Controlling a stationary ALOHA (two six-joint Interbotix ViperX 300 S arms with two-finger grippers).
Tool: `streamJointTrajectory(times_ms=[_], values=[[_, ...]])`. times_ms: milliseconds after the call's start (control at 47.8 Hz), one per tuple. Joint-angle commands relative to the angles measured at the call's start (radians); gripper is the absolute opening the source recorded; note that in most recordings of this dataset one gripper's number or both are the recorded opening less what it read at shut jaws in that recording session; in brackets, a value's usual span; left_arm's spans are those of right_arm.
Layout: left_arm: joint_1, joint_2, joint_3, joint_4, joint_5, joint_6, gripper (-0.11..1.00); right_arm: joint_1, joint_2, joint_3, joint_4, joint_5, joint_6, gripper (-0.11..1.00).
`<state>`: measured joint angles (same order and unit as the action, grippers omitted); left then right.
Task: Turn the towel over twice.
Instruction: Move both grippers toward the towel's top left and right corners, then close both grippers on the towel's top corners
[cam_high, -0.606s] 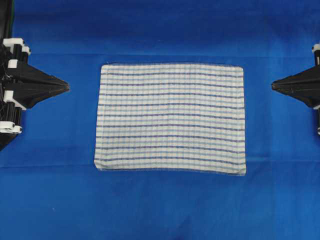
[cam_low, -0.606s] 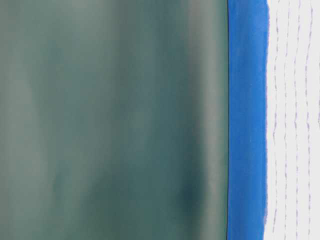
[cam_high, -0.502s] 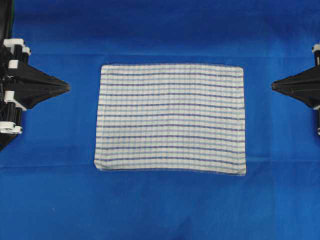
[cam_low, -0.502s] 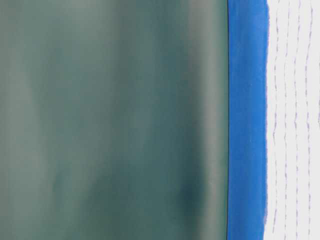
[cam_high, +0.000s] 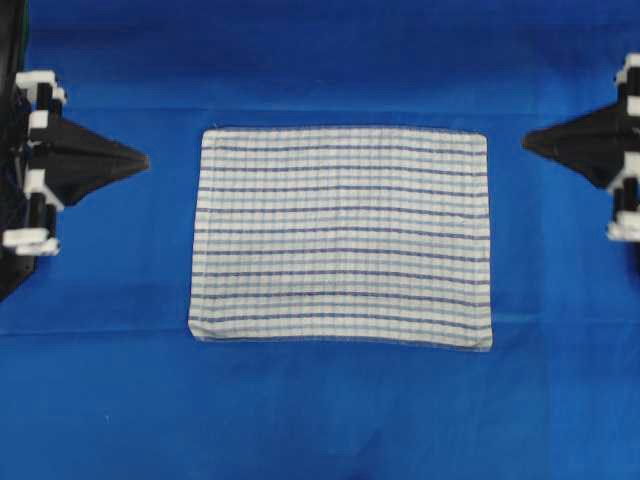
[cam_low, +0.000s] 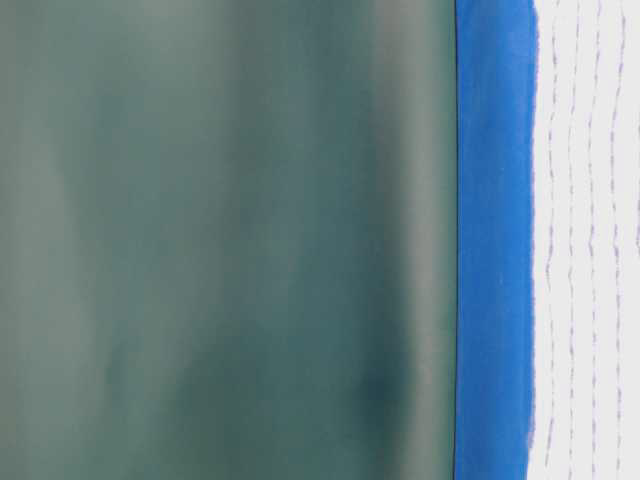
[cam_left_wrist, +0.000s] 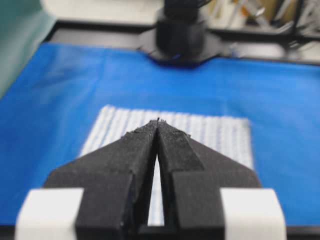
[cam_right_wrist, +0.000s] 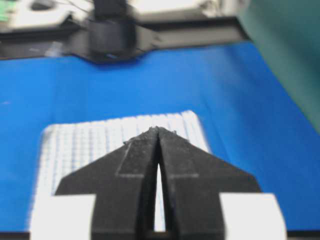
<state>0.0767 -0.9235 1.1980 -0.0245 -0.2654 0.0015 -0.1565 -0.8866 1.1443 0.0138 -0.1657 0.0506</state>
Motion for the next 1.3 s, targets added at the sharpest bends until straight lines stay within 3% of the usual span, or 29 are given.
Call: streamJointTrajectory(times_ms=[0,84,272,355,565,795,1276], values=[[0.043,0.035,-0.003,-0.002,-0.015,-0.002,0.02,-0.051,0.040,-0.012,0.009,0.005,0.018,0.01],[0.092,0.077,0.009,-0.003,-0.035,-0.011,0.15,-0.089,0.077,-0.011,0.009,0.009,0.038,0.05],[0.199,0.190,0.037,-0.003,-0.100,-0.011,0.69,-0.166,0.207,-0.012,0.012,0.011,0.046,0.59],[0.241,0.259,0.044,-0.003,-0.138,-0.011,0.88,-0.196,0.278,-0.020,0.014,0.014,0.048,0.65],[0.308,0.442,0.048,-0.005,-0.207,-0.012,0.84,-0.264,0.468,-0.037,0.014,0.005,0.048,0.62],[0.344,0.666,0.040,-0.006,-0.324,-0.012,0.84,-0.276,0.641,-0.051,0.014,-0.035,0.048,0.62],[0.377,1.017,-0.035,-0.006,-0.448,-0.012,0.84,-0.322,0.808,-0.037,0.032,-0.095,0.048,0.61]])
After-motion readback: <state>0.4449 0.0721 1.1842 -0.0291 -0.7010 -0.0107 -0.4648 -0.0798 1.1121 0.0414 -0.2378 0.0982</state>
